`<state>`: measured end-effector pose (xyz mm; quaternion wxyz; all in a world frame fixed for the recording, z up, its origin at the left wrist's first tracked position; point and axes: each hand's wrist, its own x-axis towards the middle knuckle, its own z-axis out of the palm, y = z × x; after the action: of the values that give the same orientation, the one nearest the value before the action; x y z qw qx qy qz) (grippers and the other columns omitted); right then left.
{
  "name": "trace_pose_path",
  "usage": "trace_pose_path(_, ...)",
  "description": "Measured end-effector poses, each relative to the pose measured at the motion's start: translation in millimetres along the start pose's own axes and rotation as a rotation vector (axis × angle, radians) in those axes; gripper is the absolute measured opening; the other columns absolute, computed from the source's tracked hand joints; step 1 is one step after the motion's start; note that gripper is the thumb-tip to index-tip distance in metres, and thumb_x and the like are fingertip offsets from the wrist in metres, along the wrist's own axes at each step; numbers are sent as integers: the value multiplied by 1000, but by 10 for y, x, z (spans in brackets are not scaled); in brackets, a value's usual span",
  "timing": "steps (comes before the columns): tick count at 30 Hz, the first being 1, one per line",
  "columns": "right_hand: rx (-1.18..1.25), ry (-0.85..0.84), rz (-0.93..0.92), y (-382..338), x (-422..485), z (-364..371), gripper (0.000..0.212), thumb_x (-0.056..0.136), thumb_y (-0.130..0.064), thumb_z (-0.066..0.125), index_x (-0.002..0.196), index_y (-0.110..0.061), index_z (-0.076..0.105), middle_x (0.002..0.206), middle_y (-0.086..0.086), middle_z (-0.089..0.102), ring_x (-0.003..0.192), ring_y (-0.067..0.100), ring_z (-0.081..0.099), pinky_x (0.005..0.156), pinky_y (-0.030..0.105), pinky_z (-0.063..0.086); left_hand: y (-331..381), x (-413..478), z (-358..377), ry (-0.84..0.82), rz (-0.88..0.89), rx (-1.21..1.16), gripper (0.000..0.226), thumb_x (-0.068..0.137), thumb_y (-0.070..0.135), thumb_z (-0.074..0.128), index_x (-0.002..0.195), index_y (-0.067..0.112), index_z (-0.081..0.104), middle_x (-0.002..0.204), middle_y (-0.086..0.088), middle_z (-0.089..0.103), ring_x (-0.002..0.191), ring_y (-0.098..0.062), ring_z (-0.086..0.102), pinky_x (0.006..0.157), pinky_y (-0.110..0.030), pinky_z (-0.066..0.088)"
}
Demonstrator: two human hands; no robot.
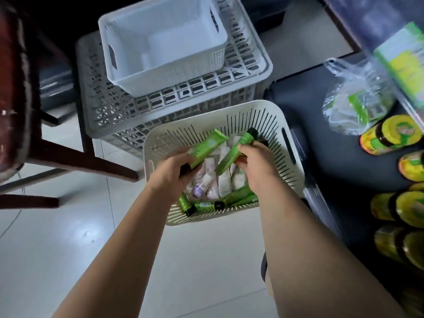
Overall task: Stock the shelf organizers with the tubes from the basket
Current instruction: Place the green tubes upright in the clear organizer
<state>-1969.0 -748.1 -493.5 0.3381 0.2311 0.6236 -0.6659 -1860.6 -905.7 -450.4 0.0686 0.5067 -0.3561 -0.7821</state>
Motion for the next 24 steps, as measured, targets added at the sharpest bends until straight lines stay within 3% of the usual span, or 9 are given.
trace_pose_path(2,59,-43,7,-106,-149,-93,8,90,-4,66,97,-6,70,97,15,77,90,28,77,86,42,61,-40,-175,85,-55,-82,-61,23,88,-12,52,103,-8,69,112,-20,70,109,-30,65,86,-36,61)
trace_pose_path(4,158,-65,6,-248,-296,-166,8,91,-3,63,94,-7,70,96,17,77,91,31,75,78,40,61,-85,-310,197,-89,-117,-115,33,91,-10,46,79,-5,76,95,-17,74,101,-28,65,86,-34,60)
trace_pose_path(5,190,-80,-8,-342,-383,-197,11,92,-1,61,93,-9,69,93,15,77,87,29,74,73,38,59,-102,-365,259,-121,-123,-159,35,90,-10,45,79,-4,78,95,-17,74,101,-27,65,89,-34,60)
trace_pose_path(8,140,-107,-92,-642,-618,-301,35,92,1,55,108,-26,68,87,4,74,72,18,65,70,35,54,-75,-529,450,-250,-147,-337,43,79,-5,52,120,-5,66,110,-18,69,103,-25,65,89,-31,60)
trace_pose_path(10,77,-125,-146,-806,-756,-390,47,90,1,50,114,-34,71,93,4,73,75,18,62,74,37,52,-35,-642,598,-326,-153,-378,52,81,-1,54,132,0,59,111,-15,68,101,-22,67,82,-29,59)
trace_pose_path(14,60,-149,-213,-1104,-1092,-592,54,91,5,38,106,-27,79,98,8,76,83,27,68,94,44,55,25,-931,928,-502,-74,-260,43,82,2,56,123,9,67,104,-10,68,97,-17,67,79,-27,57)
trace_pose_path(17,59,-164,-269,-1266,-1363,-696,56,79,6,46,110,-26,79,102,13,77,90,34,75,96,50,57,74,-1209,1134,-678,74,-70,38,85,0,51,117,10,69,98,-9,67,92,-16,66,82,-25,56)
trace_pose_path(20,21,-166,-344,-1370,-1622,-751,46,86,0,51,114,-26,77,107,4,78,104,27,73,101,48,54,84,-1433,1258,-717,140,5,41,89,-4,48,127,3,62,100,-10,67,92,-17,64,84,-28,55)
trace_pose_path(24,3,-116,-448,-1436,-1942,-863,27,94,-10,65,112,-27,76,104,-1,78,96,16,73,94,40,56,109,-1684,1325,-698,202,38,43,89,-1,54,132,-3,53,102,-13,65,93,-21,63,81,-30,57)
